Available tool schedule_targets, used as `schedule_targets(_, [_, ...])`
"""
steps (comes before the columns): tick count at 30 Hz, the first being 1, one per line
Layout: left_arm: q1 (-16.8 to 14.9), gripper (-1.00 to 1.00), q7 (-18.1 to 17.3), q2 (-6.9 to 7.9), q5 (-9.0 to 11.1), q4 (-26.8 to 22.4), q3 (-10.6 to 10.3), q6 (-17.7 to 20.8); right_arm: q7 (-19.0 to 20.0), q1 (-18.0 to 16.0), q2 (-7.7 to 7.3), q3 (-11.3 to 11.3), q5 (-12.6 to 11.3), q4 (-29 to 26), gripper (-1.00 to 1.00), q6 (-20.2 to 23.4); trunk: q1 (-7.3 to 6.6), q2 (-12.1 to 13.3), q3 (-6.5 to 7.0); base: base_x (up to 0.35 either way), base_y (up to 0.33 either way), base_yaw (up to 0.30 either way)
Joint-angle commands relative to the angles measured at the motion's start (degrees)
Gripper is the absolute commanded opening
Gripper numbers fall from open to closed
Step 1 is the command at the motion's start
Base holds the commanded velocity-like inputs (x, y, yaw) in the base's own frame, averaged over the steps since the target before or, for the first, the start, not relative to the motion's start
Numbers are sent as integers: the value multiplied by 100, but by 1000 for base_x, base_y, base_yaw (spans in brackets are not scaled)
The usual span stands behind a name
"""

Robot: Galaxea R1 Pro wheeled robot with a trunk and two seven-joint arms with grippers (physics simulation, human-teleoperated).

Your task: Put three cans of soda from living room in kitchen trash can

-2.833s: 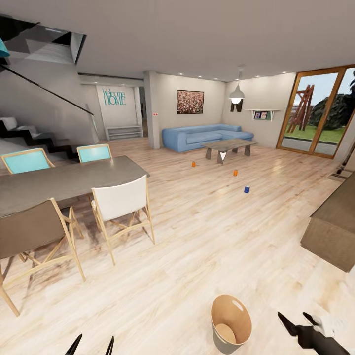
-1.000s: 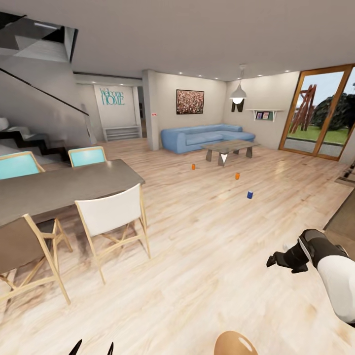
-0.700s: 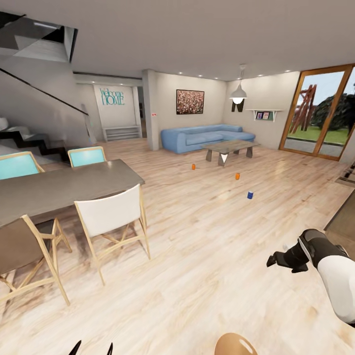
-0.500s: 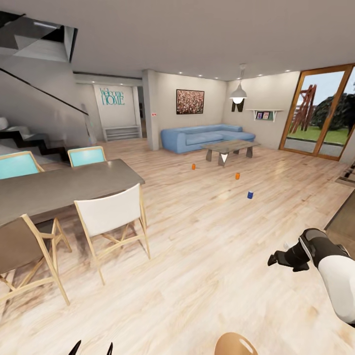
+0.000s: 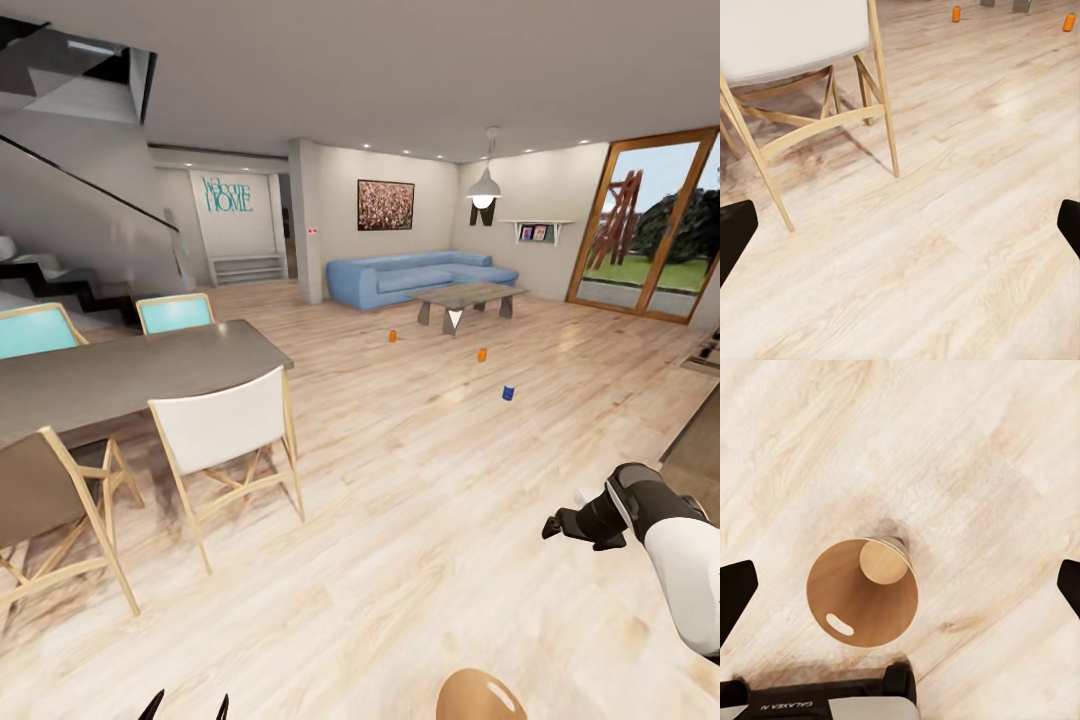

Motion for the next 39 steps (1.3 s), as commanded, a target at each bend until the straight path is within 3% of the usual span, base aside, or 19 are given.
schedule_targets(1, [0, 100, 0, 0, 0, 0, 0, 0, -2, -1, 1, -1, -1, 1, 100, 0, 23, -42, -18, 0, 0, 0])
schedule_targets(25, [-8, 100, -9, 2, -2, 407, 0, 9, -16, 5, 10, 3, 5, 3, 100, 0, 550, -1004, -449, 0, 0, 0])
schedule_targets(39, [-9, 100, -10, 2, -1, 551, 8, 9, -402, 11, 32, -3, -16, 14, 100, 0, 857, -1566, -701, 0, 0, 0])
